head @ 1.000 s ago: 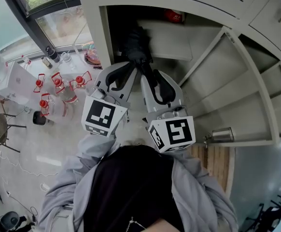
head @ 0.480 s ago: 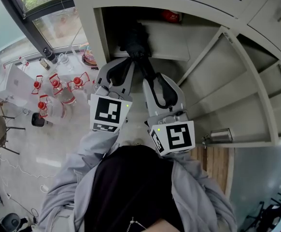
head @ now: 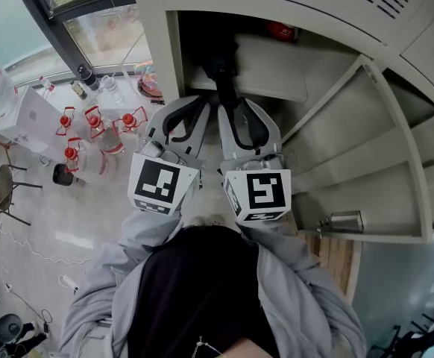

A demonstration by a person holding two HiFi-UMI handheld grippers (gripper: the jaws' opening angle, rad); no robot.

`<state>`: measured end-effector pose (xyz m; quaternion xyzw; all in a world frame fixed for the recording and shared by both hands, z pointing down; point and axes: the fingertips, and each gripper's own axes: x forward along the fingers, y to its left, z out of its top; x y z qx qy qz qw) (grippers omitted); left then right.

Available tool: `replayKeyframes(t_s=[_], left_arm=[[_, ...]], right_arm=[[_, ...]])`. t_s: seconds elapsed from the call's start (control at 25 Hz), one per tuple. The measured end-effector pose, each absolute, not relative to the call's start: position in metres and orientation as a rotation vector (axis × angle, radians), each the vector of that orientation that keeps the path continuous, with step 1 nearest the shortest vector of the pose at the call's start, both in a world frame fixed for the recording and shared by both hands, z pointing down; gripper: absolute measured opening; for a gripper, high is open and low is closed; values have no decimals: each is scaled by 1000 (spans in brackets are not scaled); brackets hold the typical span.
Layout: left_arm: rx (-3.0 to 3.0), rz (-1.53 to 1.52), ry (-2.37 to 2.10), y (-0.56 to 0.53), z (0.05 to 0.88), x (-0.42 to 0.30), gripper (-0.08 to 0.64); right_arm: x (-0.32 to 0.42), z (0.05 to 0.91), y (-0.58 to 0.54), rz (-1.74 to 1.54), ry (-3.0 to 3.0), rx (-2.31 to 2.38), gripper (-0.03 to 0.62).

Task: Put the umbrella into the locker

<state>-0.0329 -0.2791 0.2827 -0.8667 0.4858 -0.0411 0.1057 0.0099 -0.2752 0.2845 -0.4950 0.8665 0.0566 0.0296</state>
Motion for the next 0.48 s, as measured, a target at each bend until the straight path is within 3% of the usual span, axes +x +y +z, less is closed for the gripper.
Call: replayKeyframes(t_s=[0.48], left_arm=[[-2542, -106, 1526, -273, 285, -67, 23]], right_arm=[[-33, 286, -334, 223, 2753, -1534, 124]])
